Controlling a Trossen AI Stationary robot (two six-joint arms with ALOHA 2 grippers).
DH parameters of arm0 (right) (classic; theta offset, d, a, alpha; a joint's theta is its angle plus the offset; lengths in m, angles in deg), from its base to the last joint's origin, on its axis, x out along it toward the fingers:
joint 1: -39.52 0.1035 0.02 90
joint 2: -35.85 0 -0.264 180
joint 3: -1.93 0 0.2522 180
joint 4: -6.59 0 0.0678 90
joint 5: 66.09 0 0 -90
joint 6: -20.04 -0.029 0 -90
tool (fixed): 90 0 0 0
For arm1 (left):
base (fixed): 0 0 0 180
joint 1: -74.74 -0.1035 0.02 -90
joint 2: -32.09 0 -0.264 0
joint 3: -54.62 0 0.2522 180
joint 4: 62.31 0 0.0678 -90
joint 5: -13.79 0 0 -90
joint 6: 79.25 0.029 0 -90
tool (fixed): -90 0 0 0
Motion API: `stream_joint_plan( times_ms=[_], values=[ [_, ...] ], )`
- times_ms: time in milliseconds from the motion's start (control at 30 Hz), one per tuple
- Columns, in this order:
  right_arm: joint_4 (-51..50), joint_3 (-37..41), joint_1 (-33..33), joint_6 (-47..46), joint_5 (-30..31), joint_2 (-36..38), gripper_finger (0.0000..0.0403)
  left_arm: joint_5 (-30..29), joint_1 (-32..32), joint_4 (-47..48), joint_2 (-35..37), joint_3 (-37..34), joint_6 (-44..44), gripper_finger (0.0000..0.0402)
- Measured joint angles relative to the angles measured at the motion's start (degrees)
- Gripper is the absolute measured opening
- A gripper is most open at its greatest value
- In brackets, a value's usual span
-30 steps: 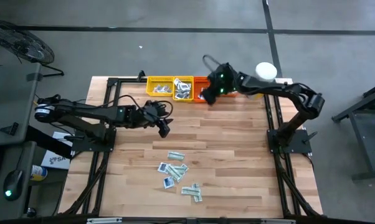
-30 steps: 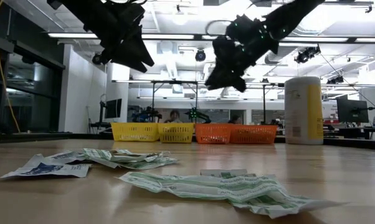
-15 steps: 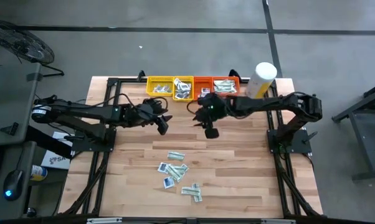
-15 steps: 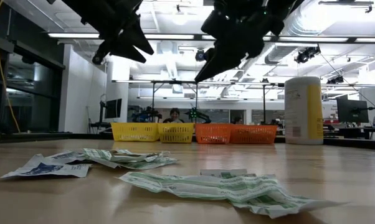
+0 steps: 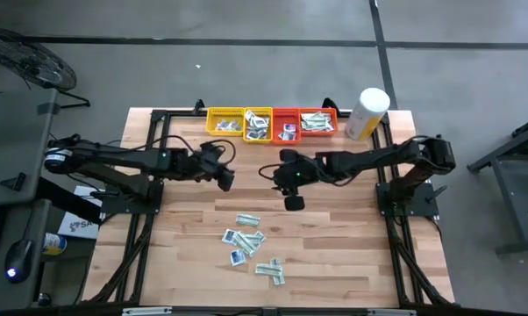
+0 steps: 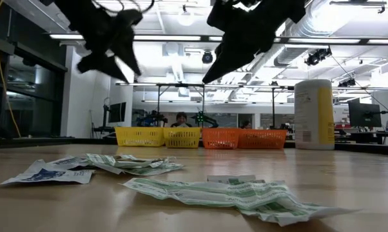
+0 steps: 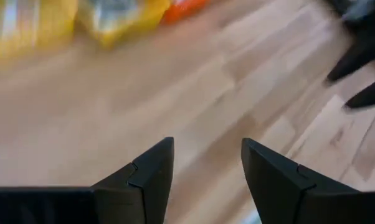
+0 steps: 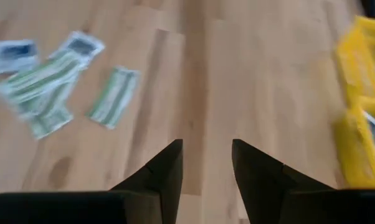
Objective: Pick & Place First Aid Supplies
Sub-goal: Put the green pad into the right orange bin
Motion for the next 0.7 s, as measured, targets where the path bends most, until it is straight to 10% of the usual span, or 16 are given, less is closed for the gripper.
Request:
stream_joint_plan(
  times_ms=[300, 700],
  values=[
    [-0.17, 0.00, 3.90, -15.26, 12.35, 0.02, 0.0131, 14.95, 0.02, 3.44, -7.35, 0.02, -16.81, 0.0186],
    [-1.45, 0.00, 6.96, -23.01, 16.94, 0.07, 0.0131, 30.64, 1.15, -0.07, -21.07, 0.02, -17.01, 0.0186]
  ],
)
